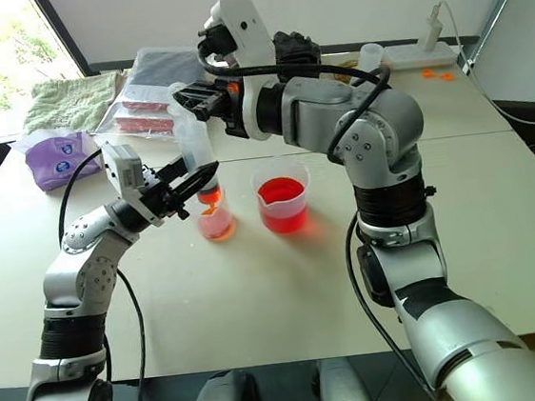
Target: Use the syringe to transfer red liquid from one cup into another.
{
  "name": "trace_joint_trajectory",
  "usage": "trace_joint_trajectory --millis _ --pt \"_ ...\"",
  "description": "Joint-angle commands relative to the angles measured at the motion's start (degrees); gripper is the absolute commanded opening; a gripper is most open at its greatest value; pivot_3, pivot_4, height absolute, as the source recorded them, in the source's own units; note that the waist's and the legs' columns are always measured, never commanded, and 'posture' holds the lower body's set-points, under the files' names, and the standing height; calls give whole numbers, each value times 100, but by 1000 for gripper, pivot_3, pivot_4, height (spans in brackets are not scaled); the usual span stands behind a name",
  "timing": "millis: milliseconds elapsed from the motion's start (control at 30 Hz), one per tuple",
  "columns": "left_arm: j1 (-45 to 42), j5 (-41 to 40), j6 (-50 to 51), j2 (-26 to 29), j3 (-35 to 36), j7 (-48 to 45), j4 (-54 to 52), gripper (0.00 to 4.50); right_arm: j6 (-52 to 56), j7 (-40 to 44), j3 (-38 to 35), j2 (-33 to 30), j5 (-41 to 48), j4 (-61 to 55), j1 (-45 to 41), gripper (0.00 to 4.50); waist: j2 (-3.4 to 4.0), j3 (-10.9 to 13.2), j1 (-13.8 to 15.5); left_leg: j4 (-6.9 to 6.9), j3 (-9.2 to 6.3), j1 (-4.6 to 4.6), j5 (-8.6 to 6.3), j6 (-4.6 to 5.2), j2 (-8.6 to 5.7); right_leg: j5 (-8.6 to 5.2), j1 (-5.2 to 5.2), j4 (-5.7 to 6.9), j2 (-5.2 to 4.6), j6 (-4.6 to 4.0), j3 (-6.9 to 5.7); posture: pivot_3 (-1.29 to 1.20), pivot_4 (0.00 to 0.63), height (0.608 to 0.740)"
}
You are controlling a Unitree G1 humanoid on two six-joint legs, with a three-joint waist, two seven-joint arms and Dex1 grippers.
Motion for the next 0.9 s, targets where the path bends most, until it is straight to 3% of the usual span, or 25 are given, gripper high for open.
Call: trace_joint_trajectory --millis 33,900 --pt "-116 -71 -162 -10 105 29 -249 1477 27 199 224 39 15 -240 56 60 0 0 -2 0 0 0 0 0 0 0 0 0 0 0 0 0 150 740" --pt "-126 -76 -176 -15 128 57 -277 1477 16 453 527 92 -325 -288 315 60 0 0 -3 0 -1 0 0 0 -1 0 0 -1 1 0 0 0 150 740"
